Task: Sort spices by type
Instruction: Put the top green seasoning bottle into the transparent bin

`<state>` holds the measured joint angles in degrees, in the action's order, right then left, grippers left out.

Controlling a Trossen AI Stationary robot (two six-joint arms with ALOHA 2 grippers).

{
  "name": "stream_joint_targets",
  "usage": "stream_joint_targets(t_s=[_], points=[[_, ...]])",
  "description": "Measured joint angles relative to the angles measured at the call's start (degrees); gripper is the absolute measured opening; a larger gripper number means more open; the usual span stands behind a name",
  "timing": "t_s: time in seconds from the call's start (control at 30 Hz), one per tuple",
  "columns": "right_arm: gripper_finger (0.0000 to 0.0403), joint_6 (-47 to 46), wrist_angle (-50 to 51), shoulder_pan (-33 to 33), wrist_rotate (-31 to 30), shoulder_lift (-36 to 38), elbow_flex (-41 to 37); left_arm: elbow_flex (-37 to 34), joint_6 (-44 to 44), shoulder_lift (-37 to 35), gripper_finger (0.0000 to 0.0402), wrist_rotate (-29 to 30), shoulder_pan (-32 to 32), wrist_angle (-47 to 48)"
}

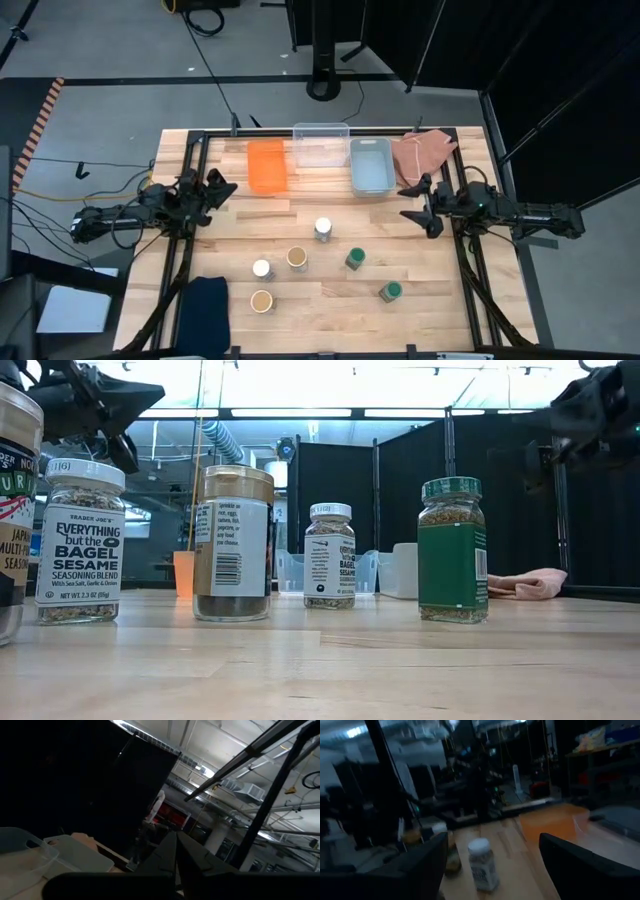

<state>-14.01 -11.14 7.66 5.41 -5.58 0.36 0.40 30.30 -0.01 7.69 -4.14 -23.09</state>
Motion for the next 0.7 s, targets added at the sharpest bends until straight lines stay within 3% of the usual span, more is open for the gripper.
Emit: stream_joint_targets(t_s=[0.37, 0.7], points=[[0.0319, -11.38, -10.73, -0.02, 0.2, 0.0, -0.02, 0.0, 0.12, 0.0, 0.0015, 2.36, 0.02, -3.32], [0.0319, -12.83, -15.63, -0.04, -0.53, -0.03, -0.02, 0.0, 2.68, 0.0, 0.0015, 3.43, 0.02, -3.3]])
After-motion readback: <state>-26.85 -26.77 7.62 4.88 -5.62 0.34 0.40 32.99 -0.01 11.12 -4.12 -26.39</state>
